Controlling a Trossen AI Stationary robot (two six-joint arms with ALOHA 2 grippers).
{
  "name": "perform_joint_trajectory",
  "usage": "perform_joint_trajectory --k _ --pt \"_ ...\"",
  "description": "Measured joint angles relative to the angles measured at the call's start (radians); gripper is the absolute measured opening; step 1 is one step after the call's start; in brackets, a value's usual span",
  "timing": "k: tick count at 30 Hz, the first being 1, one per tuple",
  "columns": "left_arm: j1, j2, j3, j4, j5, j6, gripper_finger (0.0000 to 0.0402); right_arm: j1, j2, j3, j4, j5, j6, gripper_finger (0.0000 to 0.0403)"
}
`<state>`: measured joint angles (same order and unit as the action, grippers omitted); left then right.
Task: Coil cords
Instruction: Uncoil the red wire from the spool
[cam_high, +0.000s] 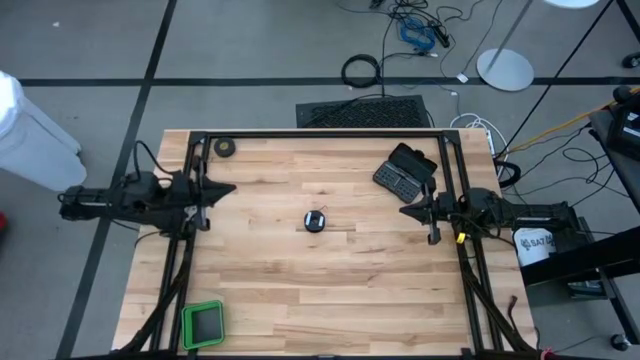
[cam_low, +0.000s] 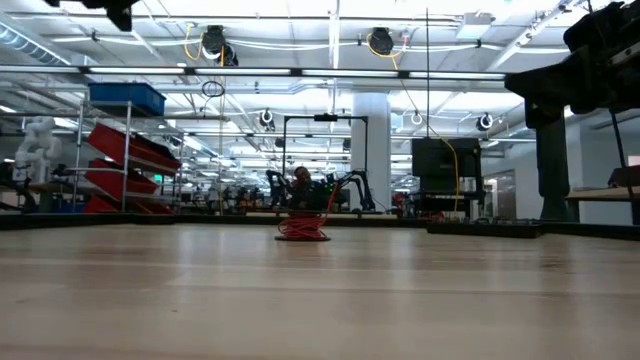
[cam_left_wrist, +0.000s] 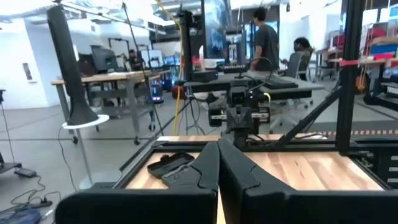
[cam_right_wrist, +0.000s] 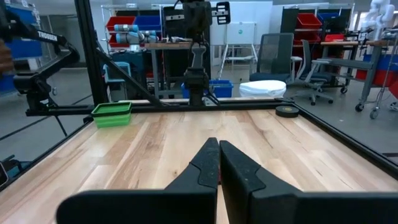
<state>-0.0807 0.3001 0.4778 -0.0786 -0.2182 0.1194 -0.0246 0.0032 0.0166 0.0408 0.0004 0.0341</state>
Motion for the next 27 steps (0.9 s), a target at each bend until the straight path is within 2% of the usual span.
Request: perform_joint_trajectory --k 6,12,17,21,27 --pt "0.0 0.089 0.007 -0.014 0.032 -0.007 0.0002 0.0 0.0 0.001 0.066 0.034 0.002 0.0" --pt "0.0 0.163 0.006 0.007 0.032 -0.002 0.0002 0.0 0.048 0.079 0.052 0.082 0.0 0.0" --pt "0.0 0.206 0.006 0.056 0.031 -0.001 0.0002 0.0 0.172 0.21 0.02 0.089 -0.01 0.0" --pt "0.001 0.217 0.006 0.077 0.031 0.01 0.0002 0.0 0.303 0.332 -0.062 0.139 0.015 0.0" --pt "0.002 0.222 0.006 0.035 0.031 -0.056 0.0002 0.0 0.48 0.422 -0.061 0.136 0.041 0.0"
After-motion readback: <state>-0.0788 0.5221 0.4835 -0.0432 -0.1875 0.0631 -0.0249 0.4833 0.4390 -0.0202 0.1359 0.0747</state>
